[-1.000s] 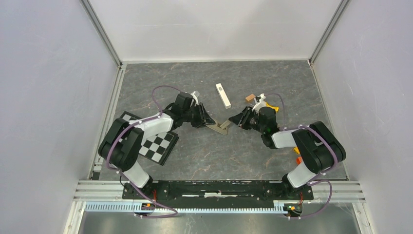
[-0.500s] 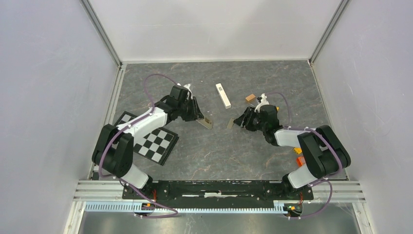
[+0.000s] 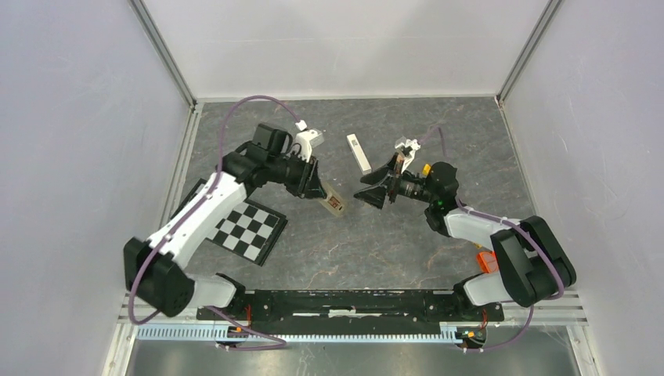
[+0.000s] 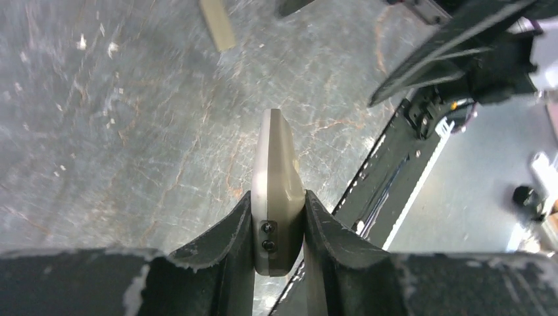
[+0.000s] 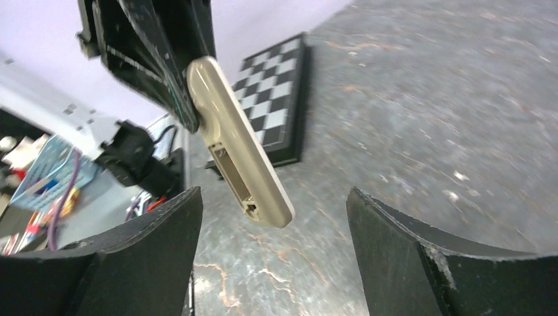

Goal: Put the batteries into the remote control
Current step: Pick up the battery from the center of the board.

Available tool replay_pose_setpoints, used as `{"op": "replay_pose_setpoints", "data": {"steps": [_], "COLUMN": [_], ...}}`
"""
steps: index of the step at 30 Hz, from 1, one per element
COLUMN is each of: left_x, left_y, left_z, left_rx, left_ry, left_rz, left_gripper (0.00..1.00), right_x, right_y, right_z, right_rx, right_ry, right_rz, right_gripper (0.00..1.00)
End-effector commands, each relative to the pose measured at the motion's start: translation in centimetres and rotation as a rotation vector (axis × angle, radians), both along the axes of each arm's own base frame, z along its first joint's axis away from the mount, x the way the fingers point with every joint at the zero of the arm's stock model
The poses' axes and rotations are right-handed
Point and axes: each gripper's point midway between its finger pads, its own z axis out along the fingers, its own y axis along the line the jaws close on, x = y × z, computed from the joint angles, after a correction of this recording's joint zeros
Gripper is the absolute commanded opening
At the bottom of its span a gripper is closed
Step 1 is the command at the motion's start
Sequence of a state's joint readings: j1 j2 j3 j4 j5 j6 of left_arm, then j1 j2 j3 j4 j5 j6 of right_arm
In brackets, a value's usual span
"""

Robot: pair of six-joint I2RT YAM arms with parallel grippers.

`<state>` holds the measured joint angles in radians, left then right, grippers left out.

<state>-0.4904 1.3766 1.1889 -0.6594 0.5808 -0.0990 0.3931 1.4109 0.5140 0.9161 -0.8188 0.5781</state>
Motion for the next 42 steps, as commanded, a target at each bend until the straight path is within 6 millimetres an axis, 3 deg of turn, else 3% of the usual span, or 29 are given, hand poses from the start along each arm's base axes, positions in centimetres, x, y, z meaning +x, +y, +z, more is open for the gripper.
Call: {"op": "replay_pose_setpoints", "data": {"steps": [1,6,13,17,23,25,28,31,35,42], "left_x": [-2.7,-3.3,-5.2,-5.6,-5.4,-5.1,-4.5,-3.3,-2.9,-2.0], "left_y": [0.5,0.4,-0.6,-0.6,-0.7,-0.9,-1.4,-1.8,-2.3,-3.0], "left_z": [5.7,7.9,9.4,10.0,10.4,11.0,11.9,13.0,14.5,15.4], "left_rx": [-0.062,-0.105,-0.209,-0.226,-0.242,-0.262,-0.309,-0.387,-0.528,-0.696], "left_ry": [-0.277,-0.382,-0.371,-0.379,-0.386,-0.381,-0.376,-0.375,-0.368,-0.303], "left_rz": [-0.251,-0.317,-0.410,-0.420,-0.387,-0.356,-0.294,-0.171,-0.072,0.020], "left_gripper": [0.02,0.02,0.02,0.02,0.02,0.15,0.53,0.67,0.76,0.71], "right_x": [-3.6,-6.2,-5.8,-6.3,-7.0,-6.9,-6.3,-5.7,-6.2,-6.0], "right_y": [2.3,4.8,7.4,8.0,8.1,8.2,8.3,8.1,7.8,7.4], "right_z": [5.6,7.2,4.2,3.9,4.3,4.6,5.8,7.7,9.8,11.5], "right_rx": [0.077,0.063,-0.168,-0.171,-0.149,-0.140,-0.093,-0.005,0.117,0.209], "right_ry": [-0.229,-0.301,-0.351,-0.327,-0.305,-0.294,-0.280,-0.260,-0.220,-0.162], "right_rz": [0.234,0.385,0.421,0.469,0.495,0.476,0.410,0.324,0.309,0.283], "right_gripper": [0.85,0.85,0.81,0.66,0.23,0.10,0.03,0.01,0.02,0.01]}}
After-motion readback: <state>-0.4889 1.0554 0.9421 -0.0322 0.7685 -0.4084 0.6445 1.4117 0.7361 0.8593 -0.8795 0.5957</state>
